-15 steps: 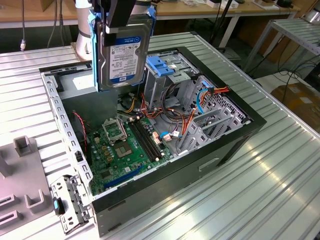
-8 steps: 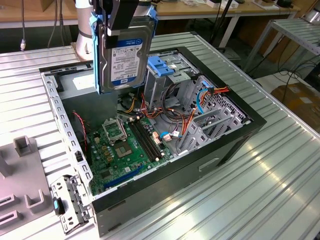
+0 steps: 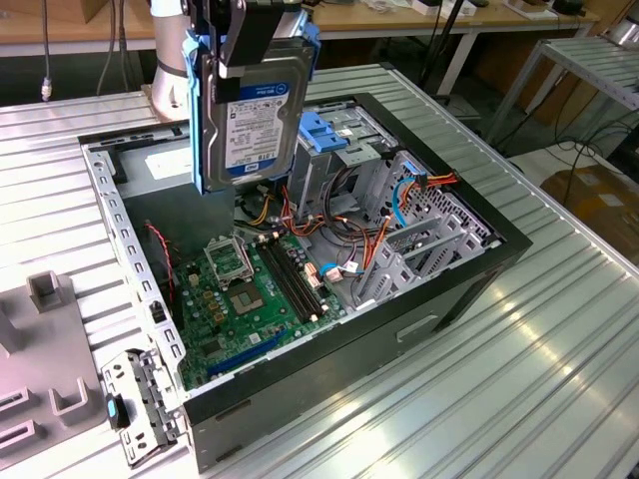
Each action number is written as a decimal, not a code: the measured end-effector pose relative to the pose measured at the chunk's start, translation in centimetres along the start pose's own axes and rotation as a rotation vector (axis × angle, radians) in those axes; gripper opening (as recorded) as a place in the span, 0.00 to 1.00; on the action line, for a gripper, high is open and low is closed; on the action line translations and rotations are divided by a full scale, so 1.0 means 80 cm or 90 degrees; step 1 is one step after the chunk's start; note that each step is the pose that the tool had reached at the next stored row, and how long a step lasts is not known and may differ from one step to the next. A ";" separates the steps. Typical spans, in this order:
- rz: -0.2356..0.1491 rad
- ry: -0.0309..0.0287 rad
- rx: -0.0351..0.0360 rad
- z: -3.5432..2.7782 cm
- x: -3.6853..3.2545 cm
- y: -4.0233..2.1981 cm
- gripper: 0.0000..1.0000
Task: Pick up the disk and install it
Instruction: 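Insert the disk into the insertion slot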
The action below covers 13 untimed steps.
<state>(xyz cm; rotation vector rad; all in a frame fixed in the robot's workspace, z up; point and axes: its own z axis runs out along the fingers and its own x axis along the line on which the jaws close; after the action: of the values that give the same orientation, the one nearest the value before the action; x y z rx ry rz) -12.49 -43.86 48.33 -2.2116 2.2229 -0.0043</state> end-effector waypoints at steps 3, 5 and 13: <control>0.000 0.0001 0.0000 0.0000 0.0037 0.0000 0.37; 0.000 0.0001 0.0000 0.0000 0.0064 -0.0001 0.37; 0.000 0.0002 0.0000 0.0002 0.0171 -0.0001 0.37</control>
<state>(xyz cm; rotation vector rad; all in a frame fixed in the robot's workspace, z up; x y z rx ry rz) -12.49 -45.23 48.31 -2.2118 2.2230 -0.0047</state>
